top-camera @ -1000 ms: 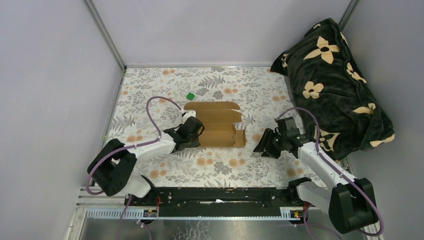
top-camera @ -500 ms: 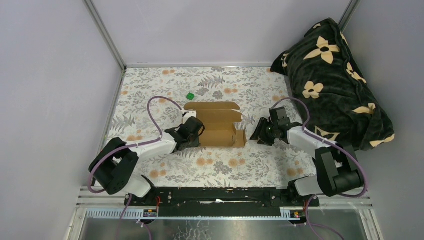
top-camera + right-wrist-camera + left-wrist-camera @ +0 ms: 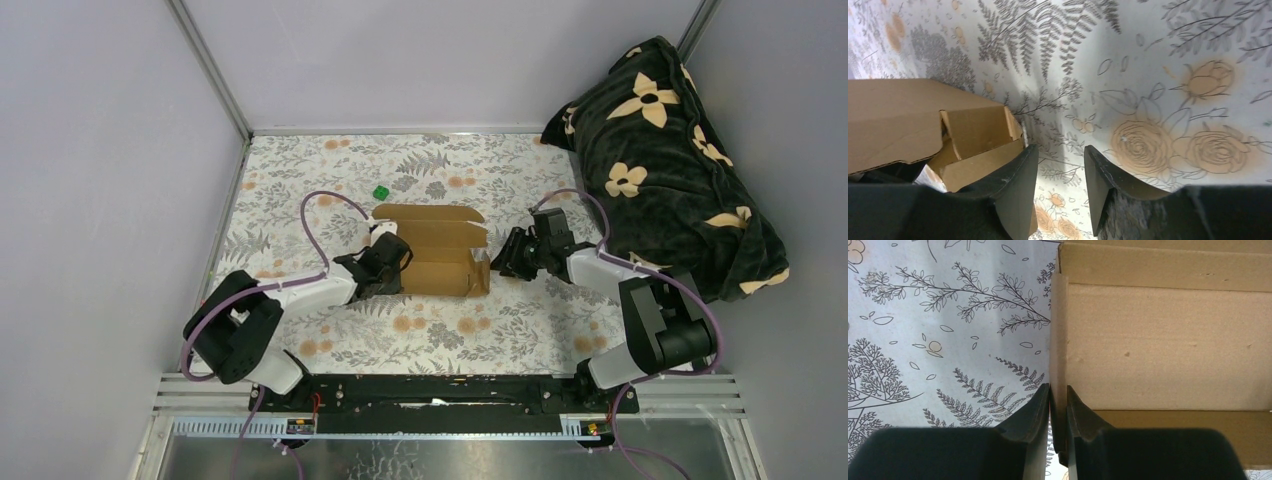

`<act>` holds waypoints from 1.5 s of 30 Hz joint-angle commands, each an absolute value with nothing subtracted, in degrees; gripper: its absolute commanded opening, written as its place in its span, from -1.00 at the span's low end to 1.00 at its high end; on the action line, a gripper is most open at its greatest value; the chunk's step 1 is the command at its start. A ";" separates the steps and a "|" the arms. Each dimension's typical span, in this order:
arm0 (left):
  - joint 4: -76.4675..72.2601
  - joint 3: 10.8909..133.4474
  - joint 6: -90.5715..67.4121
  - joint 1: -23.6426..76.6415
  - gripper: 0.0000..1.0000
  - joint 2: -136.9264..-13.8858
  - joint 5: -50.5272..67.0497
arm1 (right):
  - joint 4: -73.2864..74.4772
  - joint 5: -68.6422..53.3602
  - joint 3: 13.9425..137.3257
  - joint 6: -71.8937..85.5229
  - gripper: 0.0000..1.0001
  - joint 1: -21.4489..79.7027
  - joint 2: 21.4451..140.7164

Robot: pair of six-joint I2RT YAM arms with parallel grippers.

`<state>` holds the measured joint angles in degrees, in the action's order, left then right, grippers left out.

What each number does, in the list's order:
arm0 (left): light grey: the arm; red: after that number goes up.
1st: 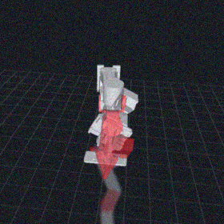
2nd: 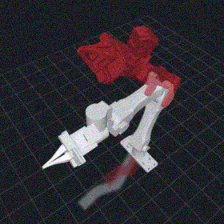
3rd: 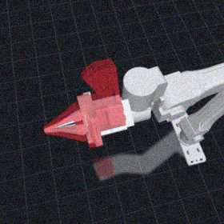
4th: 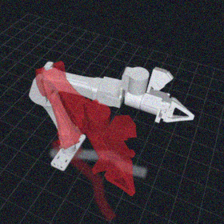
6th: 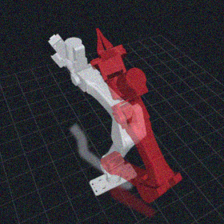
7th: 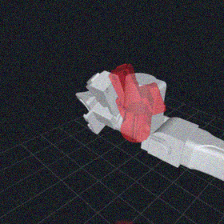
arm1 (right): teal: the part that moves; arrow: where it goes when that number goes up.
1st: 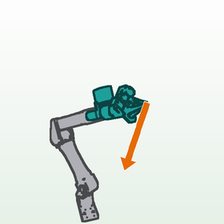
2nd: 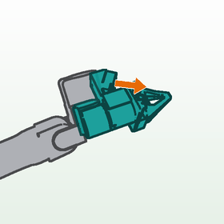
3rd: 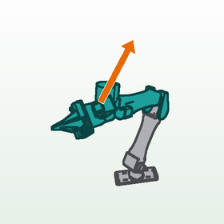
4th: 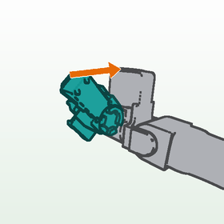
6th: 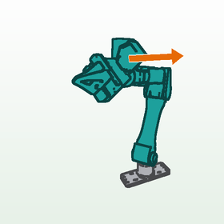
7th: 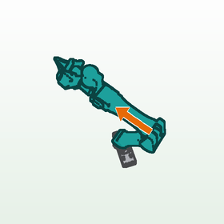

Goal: Fold the paper box
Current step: Fold the paper box at the center of the board.

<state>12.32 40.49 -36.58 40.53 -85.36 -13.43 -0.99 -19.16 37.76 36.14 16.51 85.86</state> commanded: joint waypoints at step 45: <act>13.57 44.31 -38.67 42.34 -0.59 -90.65 -12.82 | -10.62 -14.96 33.55 43.01 -0.14 29.53 77.16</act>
<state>13.61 43.72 -37.89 41.69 -89.14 -13.32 -9.82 -16.88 32.84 43.55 28.42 76.14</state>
